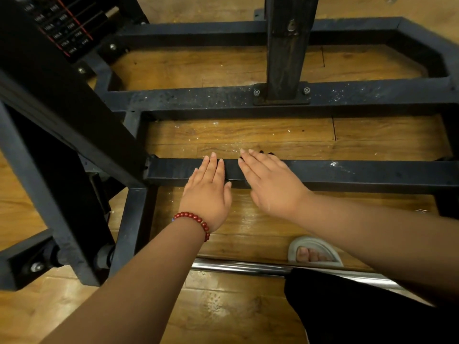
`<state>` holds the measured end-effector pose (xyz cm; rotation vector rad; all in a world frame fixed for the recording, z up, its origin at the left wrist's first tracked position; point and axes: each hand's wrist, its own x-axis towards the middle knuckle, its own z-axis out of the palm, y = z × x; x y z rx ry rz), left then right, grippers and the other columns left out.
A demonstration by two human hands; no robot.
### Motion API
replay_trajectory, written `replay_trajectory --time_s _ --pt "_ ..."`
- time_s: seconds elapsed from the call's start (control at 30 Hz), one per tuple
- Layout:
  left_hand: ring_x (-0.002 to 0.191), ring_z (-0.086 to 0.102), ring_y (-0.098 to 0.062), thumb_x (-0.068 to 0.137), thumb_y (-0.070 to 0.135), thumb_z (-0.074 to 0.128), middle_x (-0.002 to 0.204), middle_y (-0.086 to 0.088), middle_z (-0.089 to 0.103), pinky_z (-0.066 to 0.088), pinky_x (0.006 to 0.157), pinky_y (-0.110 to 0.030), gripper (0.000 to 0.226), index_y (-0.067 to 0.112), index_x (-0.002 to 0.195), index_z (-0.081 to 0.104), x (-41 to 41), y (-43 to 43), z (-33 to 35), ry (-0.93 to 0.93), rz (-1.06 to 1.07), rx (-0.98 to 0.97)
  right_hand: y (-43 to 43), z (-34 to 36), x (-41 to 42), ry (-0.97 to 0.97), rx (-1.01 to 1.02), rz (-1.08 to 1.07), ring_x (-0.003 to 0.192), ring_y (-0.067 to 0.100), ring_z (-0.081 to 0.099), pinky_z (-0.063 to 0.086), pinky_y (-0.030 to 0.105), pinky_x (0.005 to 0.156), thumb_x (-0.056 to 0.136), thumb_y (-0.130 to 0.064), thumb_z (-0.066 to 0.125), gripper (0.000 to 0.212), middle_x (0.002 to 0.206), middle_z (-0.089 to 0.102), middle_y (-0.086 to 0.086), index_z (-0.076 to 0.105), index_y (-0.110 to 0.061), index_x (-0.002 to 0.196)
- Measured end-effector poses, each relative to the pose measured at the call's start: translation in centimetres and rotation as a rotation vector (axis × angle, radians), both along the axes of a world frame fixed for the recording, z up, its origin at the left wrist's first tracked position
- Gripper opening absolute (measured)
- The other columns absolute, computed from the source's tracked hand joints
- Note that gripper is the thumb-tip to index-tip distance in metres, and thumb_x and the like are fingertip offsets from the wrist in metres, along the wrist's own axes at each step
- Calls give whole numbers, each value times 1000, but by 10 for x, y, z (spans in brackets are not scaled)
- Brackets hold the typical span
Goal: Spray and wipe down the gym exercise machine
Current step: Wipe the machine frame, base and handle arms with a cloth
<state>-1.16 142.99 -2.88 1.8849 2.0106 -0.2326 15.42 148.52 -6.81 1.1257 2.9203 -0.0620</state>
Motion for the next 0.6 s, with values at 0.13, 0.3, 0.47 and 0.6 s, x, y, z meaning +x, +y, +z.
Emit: replay_trajectory --time_s 0.13,0.3,0.47,0.6 --pt "148 -17 -13 105 36 15 161 -1 -18 -12 117 -29 58 16 154 -10 0 -2 -2 10 -96 -8 2 2 25 -17 -3 -1 138 37 39 26 48 111 82 -28 47 68 149 42 20 42 0 144" --pt "146 -23 -14 104 40 13 159 -1 -26 -15 116 -31 62 15 151 -17 7 -3 -7 19 -52 -44 -14 3 38 8 -2 -202 137 38 41 24 48 112 87 -37 51 64 146 46 21 48 -1 139" --pt "147 -21 -14 105 38 13 160 -1 -22 -13 118 -32 59 15 153 -14 15 -3 -7 10 -2 -40 -4 2 4 -32 -7 -34 137 34 42 26 44 114 89 -30 61 65 149 43 20 42 -1 144" --pt "149 -14 -14 105 38 13 162 -2 -14 -7 119 -31 58 15 154 -7 10 -2 1 19 -48 -35 0 6 34 -34 -29 -18 136 35 43 28 46 111 79 -19 68 72 148 43 21 42 1 143"
